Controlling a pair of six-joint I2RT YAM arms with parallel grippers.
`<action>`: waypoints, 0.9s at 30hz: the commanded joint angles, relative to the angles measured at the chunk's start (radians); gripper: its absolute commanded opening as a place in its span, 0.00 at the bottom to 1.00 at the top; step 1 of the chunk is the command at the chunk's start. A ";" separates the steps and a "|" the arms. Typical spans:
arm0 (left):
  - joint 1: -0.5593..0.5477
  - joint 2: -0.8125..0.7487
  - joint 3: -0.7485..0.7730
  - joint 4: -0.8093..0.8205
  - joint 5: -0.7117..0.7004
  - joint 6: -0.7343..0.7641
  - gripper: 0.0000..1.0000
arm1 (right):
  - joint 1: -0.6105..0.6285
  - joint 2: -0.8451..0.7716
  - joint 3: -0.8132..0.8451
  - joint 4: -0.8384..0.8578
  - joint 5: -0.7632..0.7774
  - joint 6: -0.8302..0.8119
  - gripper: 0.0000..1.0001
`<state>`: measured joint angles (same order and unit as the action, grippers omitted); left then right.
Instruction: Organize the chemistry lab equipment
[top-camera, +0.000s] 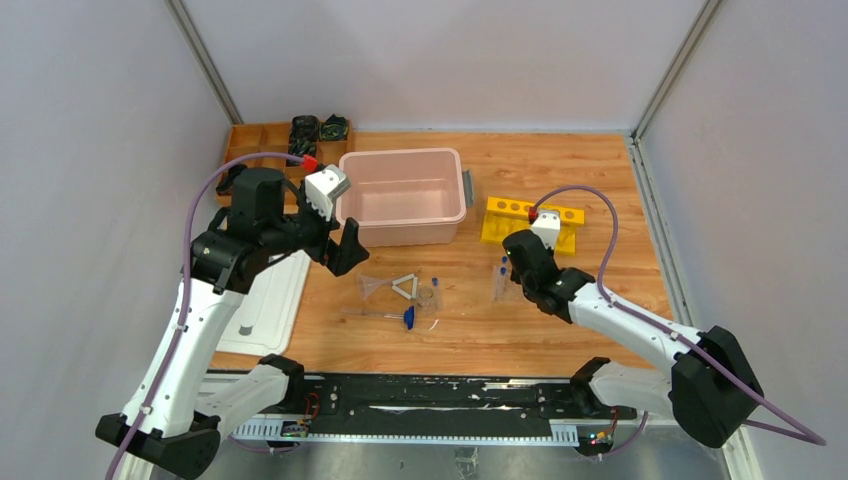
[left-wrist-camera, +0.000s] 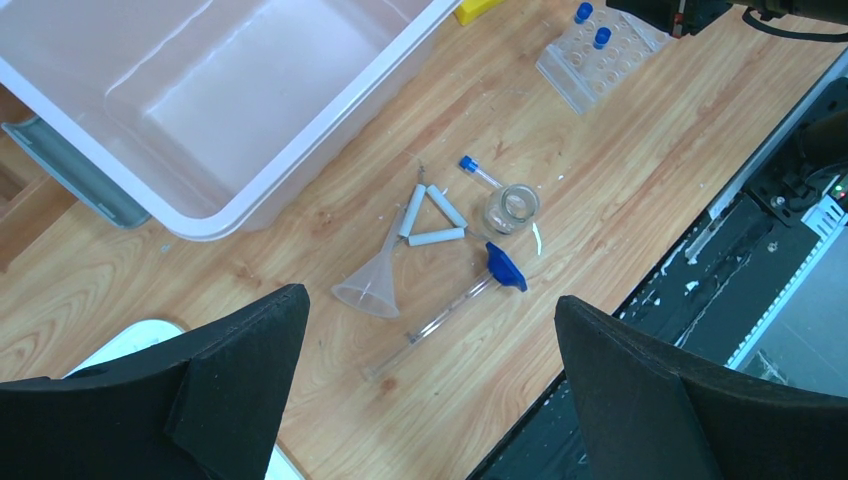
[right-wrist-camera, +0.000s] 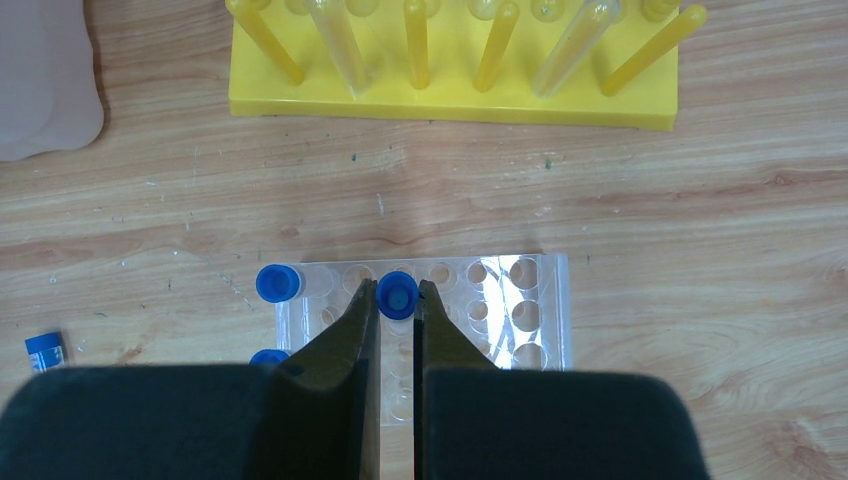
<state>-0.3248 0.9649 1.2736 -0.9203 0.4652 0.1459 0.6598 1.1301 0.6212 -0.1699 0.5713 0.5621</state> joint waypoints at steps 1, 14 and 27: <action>0.000 -0.002 0.035 0.008 -0.007 0.012 1.00 | -0.013 0.002 -0.019 0.009 0.010 0.028 0.00; 0.000 -0.004 0.046 0.008 -0.021 0.008 1.00 | -0.010 -0.006 -0.029 -0.039 -0.059 0.067 0.31; 0.000 0.010 0.072 0.006 -0.046 -0.031 1.00 | 0.052 -0.117 0.169 -0.127 -0.144 0.047 0.48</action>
<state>-0.3248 0.9714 1.3151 -0.9222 0.4397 0.1349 0.6647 1.0115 0.7013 -0.2771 0.4686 0.6067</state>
